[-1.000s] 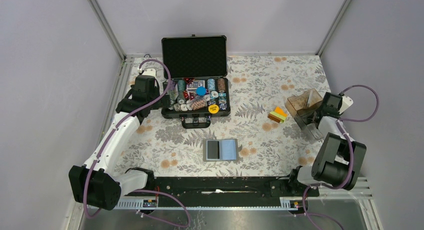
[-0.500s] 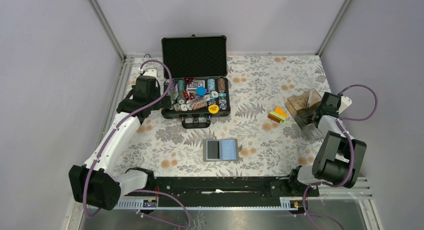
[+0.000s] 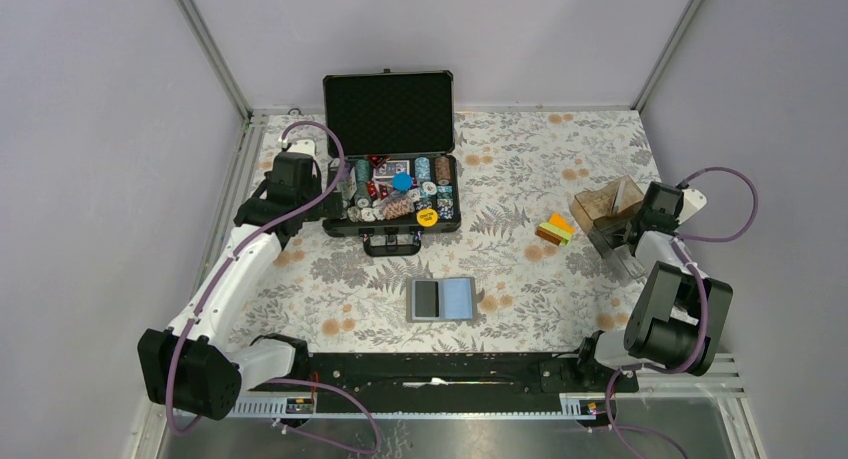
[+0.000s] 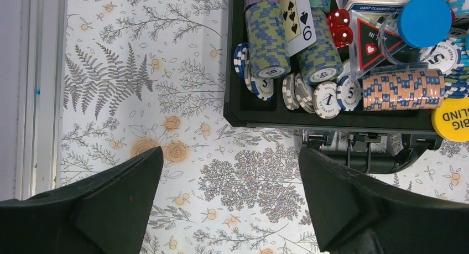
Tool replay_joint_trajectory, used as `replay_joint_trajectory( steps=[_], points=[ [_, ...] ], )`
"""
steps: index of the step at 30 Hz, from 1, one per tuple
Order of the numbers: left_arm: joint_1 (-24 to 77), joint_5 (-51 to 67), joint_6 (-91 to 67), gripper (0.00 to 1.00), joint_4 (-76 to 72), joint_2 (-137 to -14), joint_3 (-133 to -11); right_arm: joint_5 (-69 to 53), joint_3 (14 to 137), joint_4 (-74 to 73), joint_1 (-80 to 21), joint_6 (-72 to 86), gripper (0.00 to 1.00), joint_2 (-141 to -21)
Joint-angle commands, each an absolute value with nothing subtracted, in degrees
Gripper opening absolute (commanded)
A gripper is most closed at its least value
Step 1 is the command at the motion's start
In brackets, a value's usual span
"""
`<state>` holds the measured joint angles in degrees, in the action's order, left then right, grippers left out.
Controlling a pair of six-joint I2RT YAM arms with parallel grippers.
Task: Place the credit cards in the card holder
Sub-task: Pick up the credit card from the storage box.
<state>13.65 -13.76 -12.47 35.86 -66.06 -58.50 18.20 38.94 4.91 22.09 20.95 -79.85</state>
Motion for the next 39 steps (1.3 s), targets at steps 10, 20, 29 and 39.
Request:
replay_joint_trajectory(
  steps=[10,20,29,39],
  points=[
    [14.1,-13.6,-12.6,0.99,33.1,-64.5,-58.4,17.6,37.4,8.1,21.7,22.8,0.18,-78.8],
    [14.1,-13.6,-12.6,0.99,33.1,-64.5,-58.3,17.3,37.2,9.2,21.7,23.3,0.29,-80.6],
    [14.1,-13.8,-12.5,0.99,33.1,-64.4,-58.3,16.6,37.5,11.2,21.7,23.7,0.30,-83.7],
    [14.0,-13.7,-12.5,0.99,33.1,-64.5,-58.3,17.4,38.1,10.6,21.7,23.4,0.29,-81.1]
  ],
)
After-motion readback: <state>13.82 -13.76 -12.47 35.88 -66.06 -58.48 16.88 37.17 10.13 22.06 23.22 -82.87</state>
